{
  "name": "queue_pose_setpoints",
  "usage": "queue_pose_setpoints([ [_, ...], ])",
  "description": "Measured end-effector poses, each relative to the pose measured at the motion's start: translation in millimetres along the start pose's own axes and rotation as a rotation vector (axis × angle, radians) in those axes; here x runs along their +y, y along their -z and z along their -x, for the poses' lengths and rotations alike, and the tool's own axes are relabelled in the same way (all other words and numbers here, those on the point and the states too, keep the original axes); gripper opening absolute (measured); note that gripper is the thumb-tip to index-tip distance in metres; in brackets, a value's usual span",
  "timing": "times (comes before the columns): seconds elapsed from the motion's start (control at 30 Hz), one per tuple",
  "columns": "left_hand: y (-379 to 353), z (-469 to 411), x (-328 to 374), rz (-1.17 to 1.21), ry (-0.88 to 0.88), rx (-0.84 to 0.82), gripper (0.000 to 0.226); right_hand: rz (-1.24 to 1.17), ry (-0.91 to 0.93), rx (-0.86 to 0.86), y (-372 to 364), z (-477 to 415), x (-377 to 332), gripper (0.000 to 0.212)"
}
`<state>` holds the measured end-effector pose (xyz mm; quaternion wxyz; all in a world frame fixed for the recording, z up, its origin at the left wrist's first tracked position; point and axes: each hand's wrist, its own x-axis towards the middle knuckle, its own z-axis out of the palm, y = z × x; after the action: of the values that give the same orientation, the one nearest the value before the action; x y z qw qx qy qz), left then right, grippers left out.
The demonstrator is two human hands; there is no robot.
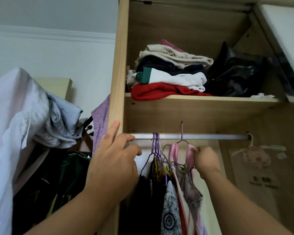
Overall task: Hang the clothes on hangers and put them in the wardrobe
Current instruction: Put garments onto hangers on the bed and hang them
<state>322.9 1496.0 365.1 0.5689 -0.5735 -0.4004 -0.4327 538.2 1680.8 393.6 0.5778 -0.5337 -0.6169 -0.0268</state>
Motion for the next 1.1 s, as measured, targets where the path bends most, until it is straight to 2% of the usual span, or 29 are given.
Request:
queue_pose_setpoints([
  [0.2,7,1,6,-0.026,0.035,-0.095,0.022,0.007,0.116,0.126,52,27,34,0.033],
  [0.3,12,2,19,-0.072,0.036,-0.156,0.027,-0.021,0.162,0.124,90,51,65,0.027],
  [0.43,7,5,62,0.111,-0.009,-0.261,0.033,-0.133,0.123,0.14,148,101,97,0.018],
  [0.6,-23,19,137,0.445,-0.041,-0.529,0.058,-0.049,0.113,0.177,216,176,109,0.014],
  [0.73,-42,37,186,0.684,0.047,-0.672,0.073,0.076,0.104,0.114,248,236,104,0.019],
  [0.83,-43,58,211,0.827,0.035,-0.74,0.056,0.149,0.043,0.112,256,286,95,0.024],
  [0.93,-40,89,224,1.077,0.002,-0.676,0.026,0.217,-0.041,0.135,266,338,85,0.023],
  [1.03,-36,130,223,1.26,0.01,-0.671,0.021,0.296,-0.147,0.201,270,396,75,0.021],
  [1.1,-32,155,226,1.312,-0.036,-0.715,0.015,0.252,-0.208,0.278,266,433,64,0.021],
])
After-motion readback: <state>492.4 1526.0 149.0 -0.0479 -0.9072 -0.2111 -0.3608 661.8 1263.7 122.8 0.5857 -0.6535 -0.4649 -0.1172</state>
